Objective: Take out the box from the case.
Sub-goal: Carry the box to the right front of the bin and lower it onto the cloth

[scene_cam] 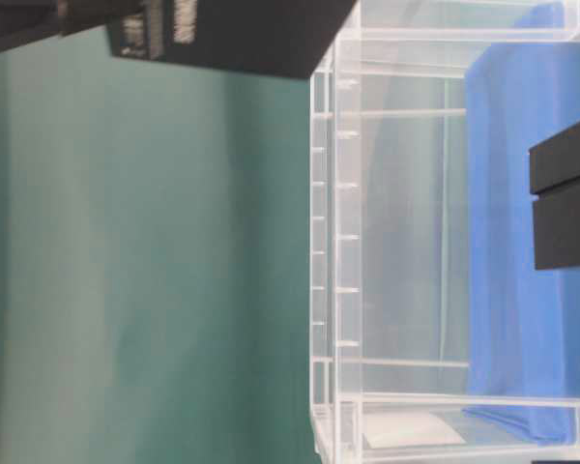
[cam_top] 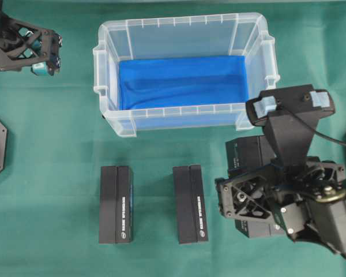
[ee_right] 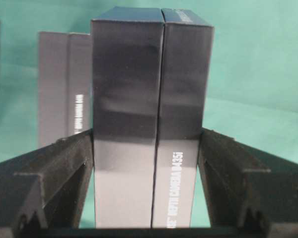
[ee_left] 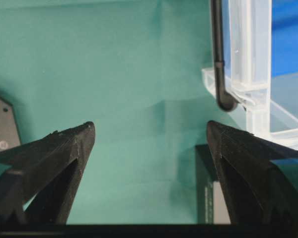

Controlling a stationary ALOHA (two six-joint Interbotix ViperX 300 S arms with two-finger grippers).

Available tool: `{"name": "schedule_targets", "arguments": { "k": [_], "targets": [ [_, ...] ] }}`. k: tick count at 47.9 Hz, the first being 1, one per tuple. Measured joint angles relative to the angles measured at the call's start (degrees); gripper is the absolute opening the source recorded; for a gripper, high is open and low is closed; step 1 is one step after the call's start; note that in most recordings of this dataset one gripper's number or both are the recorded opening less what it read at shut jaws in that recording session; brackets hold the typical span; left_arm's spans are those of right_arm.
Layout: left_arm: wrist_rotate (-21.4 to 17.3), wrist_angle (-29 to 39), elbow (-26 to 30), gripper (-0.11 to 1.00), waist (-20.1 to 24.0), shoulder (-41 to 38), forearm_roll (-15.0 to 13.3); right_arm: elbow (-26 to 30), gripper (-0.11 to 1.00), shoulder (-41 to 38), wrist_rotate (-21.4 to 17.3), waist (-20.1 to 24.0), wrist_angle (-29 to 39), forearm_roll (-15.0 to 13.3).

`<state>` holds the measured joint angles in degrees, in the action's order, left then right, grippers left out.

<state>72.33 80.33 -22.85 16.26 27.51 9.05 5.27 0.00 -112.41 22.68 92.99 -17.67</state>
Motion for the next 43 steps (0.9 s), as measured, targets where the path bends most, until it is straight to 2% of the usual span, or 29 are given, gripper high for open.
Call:
{"name": "schedule_targets", "arguments": {
  "k": [9, 32, 43],
  "targets": [
    [0.09, 0.0, 0.0, 0.93, -0.09, 0.0, -0.09, -6.59, 0.66, -0.18, -2.46, 0.0, -6.5, 3.25],
    [0.0, 0.0, 0.0, 0.93, -0.53, 0.0, -0.09, -22.59, 0.66, -0.53, -9.05, 0.0, -21.88, 3.87],
    [0.09, 0.0, 0.0, 0.93, -0.62, 0.0, 0.0, -25.49, 0.66, -1.76, -9.49, -0.09, -24.87, 3.96]
  ]
}}
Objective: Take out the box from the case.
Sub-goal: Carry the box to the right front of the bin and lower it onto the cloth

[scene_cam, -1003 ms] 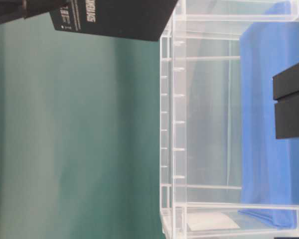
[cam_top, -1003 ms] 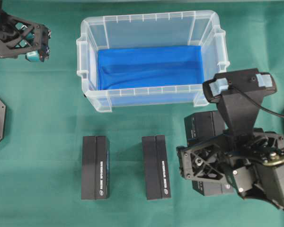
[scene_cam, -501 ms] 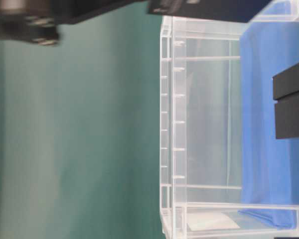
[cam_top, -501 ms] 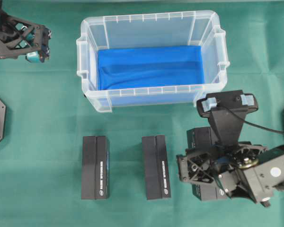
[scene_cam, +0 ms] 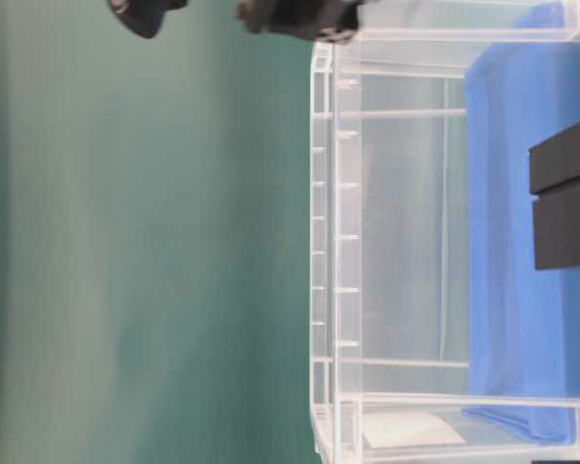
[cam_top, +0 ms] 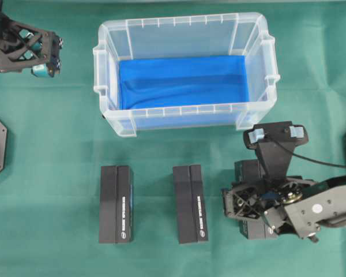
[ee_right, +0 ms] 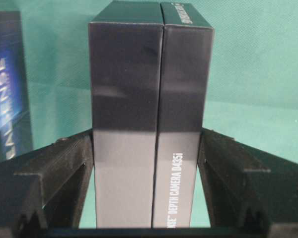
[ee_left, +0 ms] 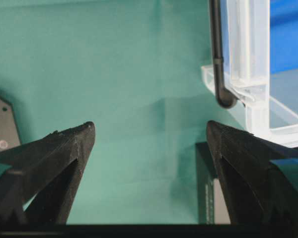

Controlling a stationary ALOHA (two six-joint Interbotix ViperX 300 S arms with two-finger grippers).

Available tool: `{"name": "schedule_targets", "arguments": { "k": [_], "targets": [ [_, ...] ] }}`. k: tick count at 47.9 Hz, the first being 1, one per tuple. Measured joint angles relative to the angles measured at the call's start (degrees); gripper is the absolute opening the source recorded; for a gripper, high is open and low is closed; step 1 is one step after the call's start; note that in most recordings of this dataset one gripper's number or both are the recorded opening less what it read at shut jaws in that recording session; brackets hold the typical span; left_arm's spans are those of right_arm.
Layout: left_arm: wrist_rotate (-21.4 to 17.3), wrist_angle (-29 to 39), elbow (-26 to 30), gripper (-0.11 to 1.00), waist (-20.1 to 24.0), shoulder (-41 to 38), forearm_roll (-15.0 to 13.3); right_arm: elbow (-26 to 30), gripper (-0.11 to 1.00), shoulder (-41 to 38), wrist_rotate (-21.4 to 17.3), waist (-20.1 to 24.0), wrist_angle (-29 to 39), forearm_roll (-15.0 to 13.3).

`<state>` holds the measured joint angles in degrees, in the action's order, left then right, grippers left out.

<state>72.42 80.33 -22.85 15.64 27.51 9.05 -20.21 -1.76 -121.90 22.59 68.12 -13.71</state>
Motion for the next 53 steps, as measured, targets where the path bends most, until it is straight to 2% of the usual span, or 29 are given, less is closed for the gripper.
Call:
{"name": "schedule_targets", "arguments": {
  "k": [11, 39, 46, 53],
  "targets": [
    [0.0, 0.0, 0.0, 0.93, 0.0, 0.0, -0.09, -0.35, 0.66, -2.02, 0.0, 0.0, -4.31, 0.44],
    [0.0, 0.0, 0.0, 0.93, -0.18, 0.0, 0.0, -0.35, 0.67, -2.02, 0.35, -0.09, -4.31, 0.88],
    [-0.09, 0.0, 0.0, 0.93, -0.18, 0.0, -0.09, 0.09, 0.93, -2.02, 0.62, -0.09, -3.69, 0.7],
    [0.0, 0.0, 0.0, 0.93, -0.18, 0.0, -0.09, 1.05, 0.93, -2.02, 0.79, -0.18, -1.93, 0.35]
  ]
}}
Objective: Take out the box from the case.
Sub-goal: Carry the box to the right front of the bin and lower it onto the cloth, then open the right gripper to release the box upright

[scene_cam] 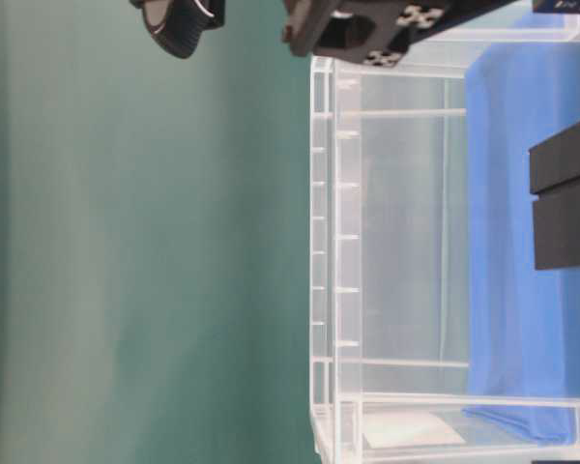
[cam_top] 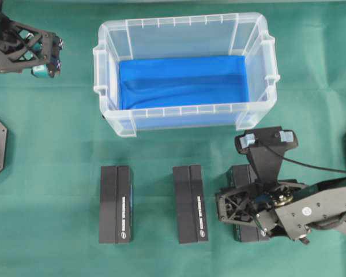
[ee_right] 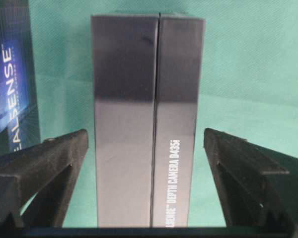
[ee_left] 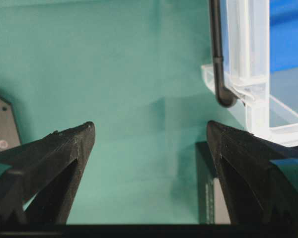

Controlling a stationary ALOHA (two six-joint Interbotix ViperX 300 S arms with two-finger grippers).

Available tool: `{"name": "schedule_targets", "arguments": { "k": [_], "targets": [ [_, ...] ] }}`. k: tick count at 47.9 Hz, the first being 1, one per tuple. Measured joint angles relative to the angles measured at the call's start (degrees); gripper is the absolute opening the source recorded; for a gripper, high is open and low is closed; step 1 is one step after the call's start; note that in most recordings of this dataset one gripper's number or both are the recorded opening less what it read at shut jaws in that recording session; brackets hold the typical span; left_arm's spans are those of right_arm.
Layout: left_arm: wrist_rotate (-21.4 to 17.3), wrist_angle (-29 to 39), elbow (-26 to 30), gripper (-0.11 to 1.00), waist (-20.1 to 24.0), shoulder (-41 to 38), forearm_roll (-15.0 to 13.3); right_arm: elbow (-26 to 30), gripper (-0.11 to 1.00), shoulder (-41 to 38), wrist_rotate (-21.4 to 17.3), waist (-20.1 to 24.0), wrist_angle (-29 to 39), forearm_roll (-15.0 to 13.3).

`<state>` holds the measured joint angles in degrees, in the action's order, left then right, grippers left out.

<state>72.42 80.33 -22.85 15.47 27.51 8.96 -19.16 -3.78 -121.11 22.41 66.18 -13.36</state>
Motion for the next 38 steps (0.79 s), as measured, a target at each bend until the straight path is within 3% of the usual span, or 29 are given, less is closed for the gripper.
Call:
{"name": "schedule_targets", "arguments": {
  "k": [16, 38],
  "targets": [
    [0.0, -0.18, 0.0, 0.93, 0.0, 0.0, 0.0, 1.58, 0.92, 2.55, 0.0, -0.18, 2.64, -0.09],
    [0.09, -0.18, 0.0, 0.93, 0.0, 0.0, 0.0, 12.92, 0.92, 6.68, 4.92, -0.35, 19.25, -3.87]
  ]
}}
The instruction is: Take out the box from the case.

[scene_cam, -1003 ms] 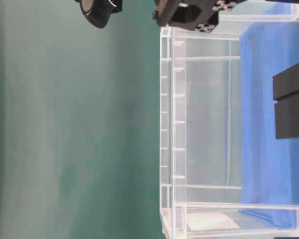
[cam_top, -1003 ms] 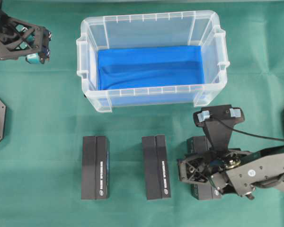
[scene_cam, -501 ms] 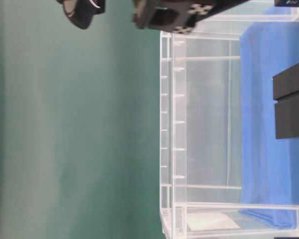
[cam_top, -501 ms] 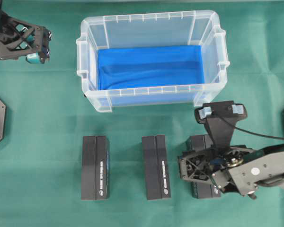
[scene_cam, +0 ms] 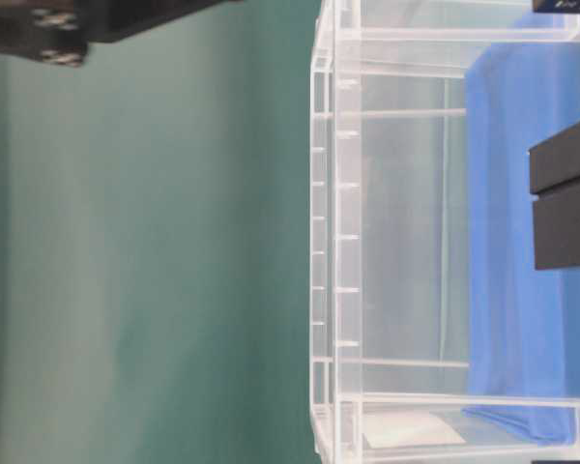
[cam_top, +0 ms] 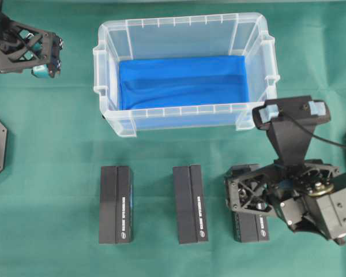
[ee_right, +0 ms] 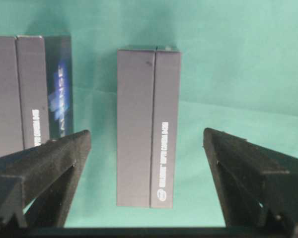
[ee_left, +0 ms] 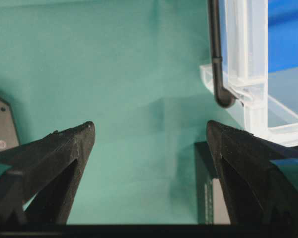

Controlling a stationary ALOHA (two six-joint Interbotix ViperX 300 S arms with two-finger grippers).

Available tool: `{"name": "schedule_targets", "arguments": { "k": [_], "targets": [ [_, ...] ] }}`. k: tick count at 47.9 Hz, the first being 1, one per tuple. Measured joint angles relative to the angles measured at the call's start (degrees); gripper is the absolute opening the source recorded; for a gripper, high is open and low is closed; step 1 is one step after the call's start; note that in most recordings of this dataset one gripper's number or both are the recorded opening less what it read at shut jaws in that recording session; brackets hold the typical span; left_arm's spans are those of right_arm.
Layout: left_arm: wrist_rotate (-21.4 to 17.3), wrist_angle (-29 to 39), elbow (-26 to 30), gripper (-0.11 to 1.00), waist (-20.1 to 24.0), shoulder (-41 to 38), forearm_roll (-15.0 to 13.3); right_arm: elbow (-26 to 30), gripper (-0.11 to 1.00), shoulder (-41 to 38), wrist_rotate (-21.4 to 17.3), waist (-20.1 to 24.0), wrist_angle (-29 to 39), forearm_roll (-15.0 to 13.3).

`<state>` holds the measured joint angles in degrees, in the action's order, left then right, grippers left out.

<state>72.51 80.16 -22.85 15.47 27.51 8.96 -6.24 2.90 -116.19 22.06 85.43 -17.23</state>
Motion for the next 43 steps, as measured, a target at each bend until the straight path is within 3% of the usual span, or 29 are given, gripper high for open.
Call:
{"name": "schedule_targets", "arguments": {
  "k": [22, 43],
  "targets": [
    [0.0, 0.0, 0.0, 0.93, -0.09, 0.0, 0.09, -0.44, 0.92, 1.23, 0.0, 0.0, 0.7, 0.62],
    [1.41, 0.09, 0.0, 0.93, -0.88, 0.0, 0.09, -7.21, 0.92, 11.07, -3.69, 5.27, 4.39, 2.72]
  ]
}}
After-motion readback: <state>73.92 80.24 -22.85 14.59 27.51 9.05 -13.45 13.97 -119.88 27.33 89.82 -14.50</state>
